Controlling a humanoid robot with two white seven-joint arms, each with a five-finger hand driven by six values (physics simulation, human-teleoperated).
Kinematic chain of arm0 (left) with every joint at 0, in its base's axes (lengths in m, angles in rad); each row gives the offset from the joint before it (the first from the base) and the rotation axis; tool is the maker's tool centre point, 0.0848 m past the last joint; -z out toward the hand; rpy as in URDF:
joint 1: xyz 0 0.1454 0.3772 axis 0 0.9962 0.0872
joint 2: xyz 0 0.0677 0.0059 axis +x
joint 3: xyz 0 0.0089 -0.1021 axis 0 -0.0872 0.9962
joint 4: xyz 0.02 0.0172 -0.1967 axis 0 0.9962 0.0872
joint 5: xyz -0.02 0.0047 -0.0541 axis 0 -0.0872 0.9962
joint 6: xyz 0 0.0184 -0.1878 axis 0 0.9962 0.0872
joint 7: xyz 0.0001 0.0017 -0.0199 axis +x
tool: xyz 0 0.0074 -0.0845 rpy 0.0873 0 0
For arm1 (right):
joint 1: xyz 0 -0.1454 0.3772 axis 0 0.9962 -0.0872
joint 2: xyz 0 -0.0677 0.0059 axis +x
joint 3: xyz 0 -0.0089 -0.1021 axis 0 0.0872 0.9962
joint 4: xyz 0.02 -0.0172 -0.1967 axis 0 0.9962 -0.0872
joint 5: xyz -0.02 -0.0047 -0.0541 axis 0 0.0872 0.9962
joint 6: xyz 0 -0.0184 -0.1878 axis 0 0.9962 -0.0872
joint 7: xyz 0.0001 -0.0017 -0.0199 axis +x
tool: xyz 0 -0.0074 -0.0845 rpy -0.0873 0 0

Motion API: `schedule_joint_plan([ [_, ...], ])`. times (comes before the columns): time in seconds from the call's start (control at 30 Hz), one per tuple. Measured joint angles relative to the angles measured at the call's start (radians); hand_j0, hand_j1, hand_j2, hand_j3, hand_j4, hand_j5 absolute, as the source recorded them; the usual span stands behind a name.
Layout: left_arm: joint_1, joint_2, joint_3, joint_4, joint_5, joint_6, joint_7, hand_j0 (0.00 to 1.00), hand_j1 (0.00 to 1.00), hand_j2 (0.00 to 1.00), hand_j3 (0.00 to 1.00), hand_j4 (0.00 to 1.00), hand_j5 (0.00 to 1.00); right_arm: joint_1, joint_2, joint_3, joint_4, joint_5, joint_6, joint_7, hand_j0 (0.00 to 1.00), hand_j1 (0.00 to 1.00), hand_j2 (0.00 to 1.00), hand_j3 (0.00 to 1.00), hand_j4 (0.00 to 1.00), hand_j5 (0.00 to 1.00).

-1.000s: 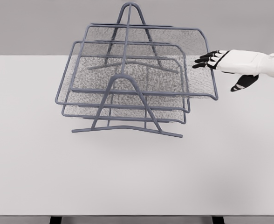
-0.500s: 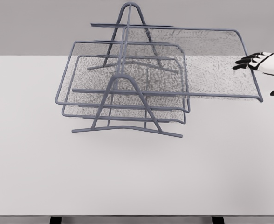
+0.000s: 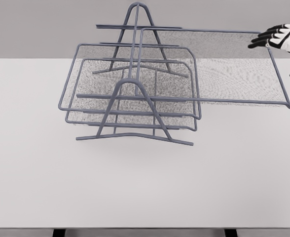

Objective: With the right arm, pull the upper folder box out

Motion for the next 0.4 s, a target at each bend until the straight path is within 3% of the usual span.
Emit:
schedule_joint_plan([
  [0.17,0.000,0.000,0.000,0.000,0.000,0.000,0.000,1.00,1.00,1.00,1.00,1.00,1.00,0.003,-0.007,0.029,-0.118,-0.087,0.000,0.000,1.00,1.00,1.00,1.00,1.00,1.00],
  [0.4,-0.002,0.000,0.000,-0.004,0.000,0.000,0.000,1.00,1.00,1.00,1.00,1.00,1.00,-0.020,0.163,0.082,-0.154,-0.106,-0.001,0.000,1.00,1.00,1.00,1.00,1.00,1.00],
])
